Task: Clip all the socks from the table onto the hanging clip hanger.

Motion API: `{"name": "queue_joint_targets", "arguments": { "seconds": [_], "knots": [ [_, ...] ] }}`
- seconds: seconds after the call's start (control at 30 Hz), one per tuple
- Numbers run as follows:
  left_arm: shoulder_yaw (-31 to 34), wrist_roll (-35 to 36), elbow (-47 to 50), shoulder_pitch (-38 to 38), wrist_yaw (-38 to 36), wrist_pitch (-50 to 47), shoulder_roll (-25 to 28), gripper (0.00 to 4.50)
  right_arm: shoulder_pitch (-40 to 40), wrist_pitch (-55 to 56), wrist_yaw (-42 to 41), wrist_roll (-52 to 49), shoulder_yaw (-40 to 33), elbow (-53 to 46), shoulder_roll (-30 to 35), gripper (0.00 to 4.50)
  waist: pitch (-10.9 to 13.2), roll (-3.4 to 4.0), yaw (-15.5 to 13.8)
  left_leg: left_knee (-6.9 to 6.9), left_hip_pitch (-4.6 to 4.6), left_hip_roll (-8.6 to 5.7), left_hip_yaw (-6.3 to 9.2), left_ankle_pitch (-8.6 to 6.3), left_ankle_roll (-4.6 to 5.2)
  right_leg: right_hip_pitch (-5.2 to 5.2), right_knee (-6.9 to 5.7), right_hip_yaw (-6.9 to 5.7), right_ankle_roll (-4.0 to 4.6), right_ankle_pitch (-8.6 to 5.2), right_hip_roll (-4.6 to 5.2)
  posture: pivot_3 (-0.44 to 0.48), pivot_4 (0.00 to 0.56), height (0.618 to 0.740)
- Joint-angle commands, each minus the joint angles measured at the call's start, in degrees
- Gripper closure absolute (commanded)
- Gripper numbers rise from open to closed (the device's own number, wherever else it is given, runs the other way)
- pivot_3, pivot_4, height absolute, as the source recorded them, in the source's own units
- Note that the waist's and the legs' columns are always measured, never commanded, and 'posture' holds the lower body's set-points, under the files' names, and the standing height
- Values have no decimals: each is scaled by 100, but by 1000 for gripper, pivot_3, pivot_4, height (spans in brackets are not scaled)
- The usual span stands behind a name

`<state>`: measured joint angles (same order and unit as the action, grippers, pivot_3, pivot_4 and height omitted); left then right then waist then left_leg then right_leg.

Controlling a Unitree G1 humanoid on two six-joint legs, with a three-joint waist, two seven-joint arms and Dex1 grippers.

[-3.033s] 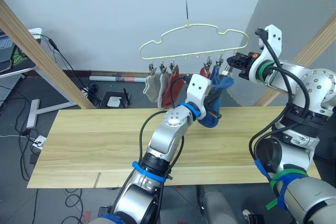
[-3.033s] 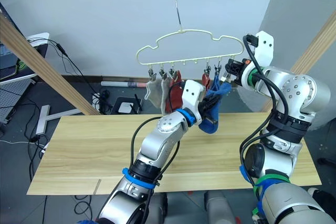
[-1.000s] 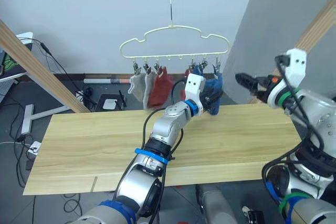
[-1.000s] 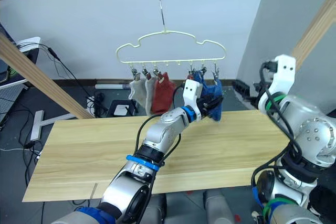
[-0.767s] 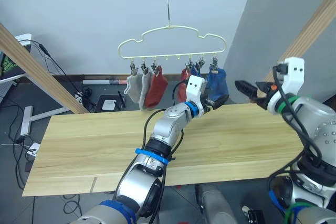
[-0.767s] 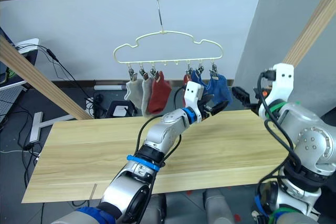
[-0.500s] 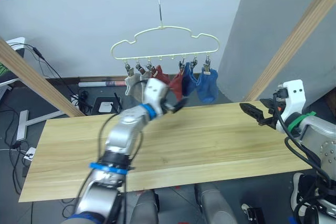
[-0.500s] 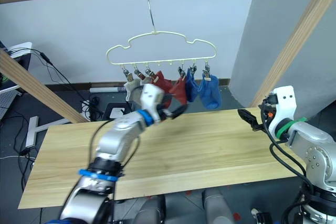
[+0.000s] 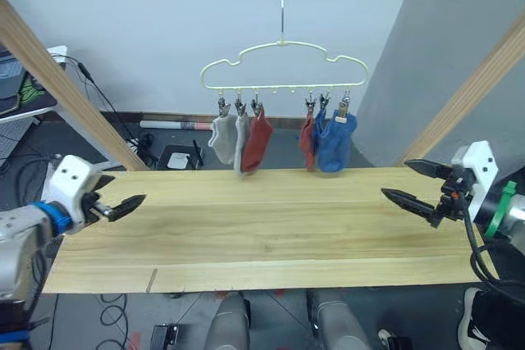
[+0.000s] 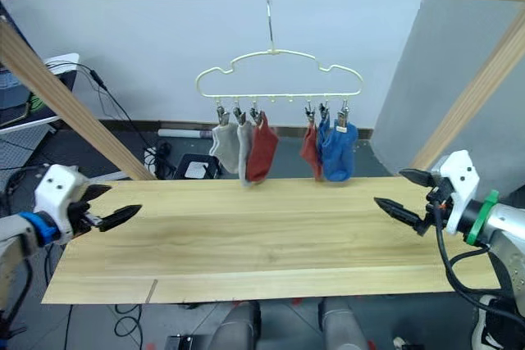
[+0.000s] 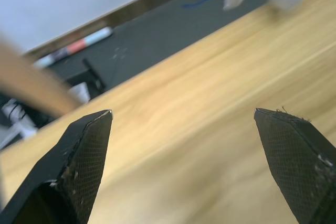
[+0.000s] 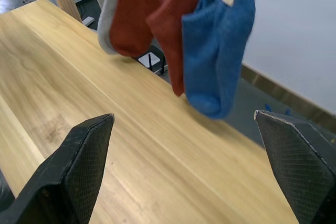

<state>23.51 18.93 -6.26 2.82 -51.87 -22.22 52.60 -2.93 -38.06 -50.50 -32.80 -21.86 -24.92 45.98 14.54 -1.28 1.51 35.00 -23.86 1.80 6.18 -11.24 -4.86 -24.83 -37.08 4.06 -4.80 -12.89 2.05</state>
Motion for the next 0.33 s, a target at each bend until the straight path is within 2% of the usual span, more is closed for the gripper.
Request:
{"name": "queue_joint_targets", "arguments": {
  "seconds": [0.03,0.13,0.33],
  "knots": [
    [147,187,302,52,-66,-13,48,34,-87,98,-63,-54,-136,88,177,0,-15,-11,-55,2,1,0,0,0,0,8,1,-3,0,0,3,109,149,740],
    [96,303,464,146,21,-149,-54,34,-166,116,-33,-94,-173,204,201,0,-53,-45,-108,7,5,0,-5,1,-1,17,7,-3,0,2,7,111,145,740],
    [53,482,497,349,29,-447,-70,34,-108,163,-12,-62,-112,210,194,0,-100,-47,-130,6,7,0,-5,0,-1,19,6,-5,-3,4,7,106,141,740]
  ]
}}
